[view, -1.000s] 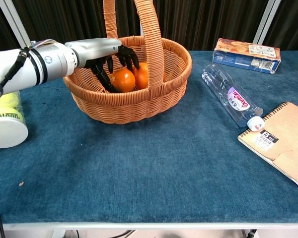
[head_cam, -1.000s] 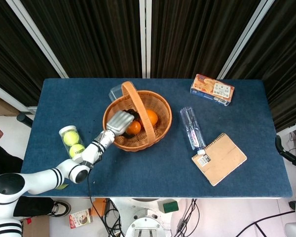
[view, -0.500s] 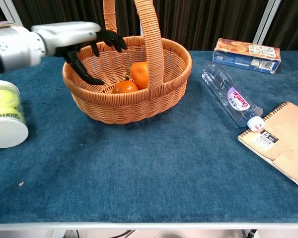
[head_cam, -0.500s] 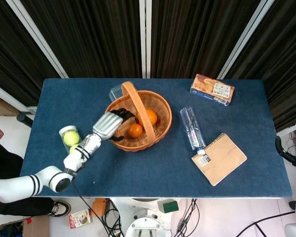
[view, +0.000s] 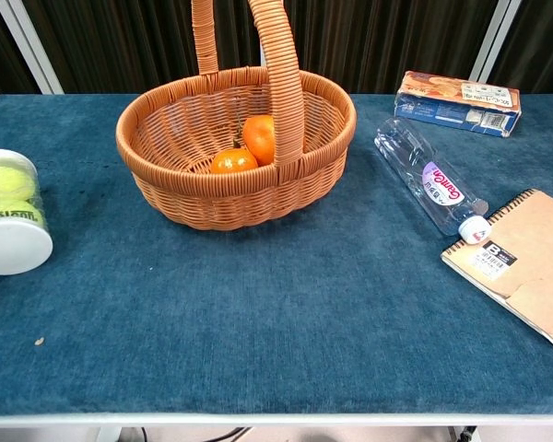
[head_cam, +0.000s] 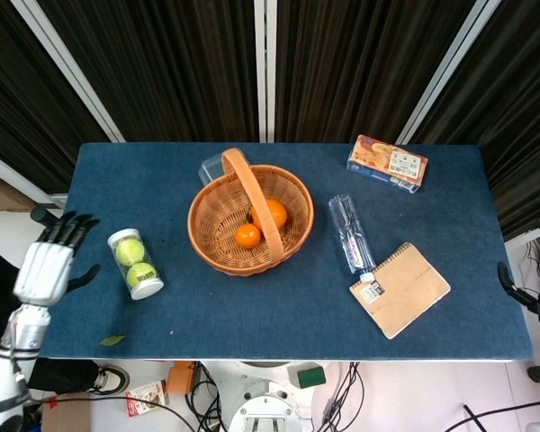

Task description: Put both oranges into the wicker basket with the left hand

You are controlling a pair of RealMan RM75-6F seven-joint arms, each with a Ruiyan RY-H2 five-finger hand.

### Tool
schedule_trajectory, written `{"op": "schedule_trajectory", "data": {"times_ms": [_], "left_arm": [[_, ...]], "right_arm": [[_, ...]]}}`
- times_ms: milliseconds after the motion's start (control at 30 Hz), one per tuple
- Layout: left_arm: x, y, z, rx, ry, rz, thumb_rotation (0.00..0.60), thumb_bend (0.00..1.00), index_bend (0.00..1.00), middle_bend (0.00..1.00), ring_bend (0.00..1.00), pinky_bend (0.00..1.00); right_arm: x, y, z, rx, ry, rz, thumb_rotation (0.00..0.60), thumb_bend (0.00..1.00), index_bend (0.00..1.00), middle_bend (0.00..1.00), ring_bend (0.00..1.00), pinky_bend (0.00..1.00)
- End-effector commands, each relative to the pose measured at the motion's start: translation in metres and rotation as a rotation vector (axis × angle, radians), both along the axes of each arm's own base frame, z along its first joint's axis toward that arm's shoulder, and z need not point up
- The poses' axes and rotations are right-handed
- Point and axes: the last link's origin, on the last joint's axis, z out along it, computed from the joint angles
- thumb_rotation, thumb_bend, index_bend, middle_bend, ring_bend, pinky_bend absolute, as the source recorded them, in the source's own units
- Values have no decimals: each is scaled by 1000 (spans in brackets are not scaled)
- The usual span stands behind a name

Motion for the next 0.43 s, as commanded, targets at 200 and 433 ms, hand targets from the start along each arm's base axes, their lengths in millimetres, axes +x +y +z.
{"op": "schedule_trajectory", "data": {"times_ms": [200, 433], "left_arm": [[-64, -70, -10, -31, 10, 135, 598, 91, 150, 96, 12, 206], [-57, -72, -6, -43, 11, 83, 588, 91, 144, 92, 12, 202]], "right_arm": [[-59, 43, -37, 201, 166, -412, 600, 274, 0, 0, 0, 0], [-66, 46, -46, 257, 162, -425, 600, 277, 0, 0, 0, 0]]}}
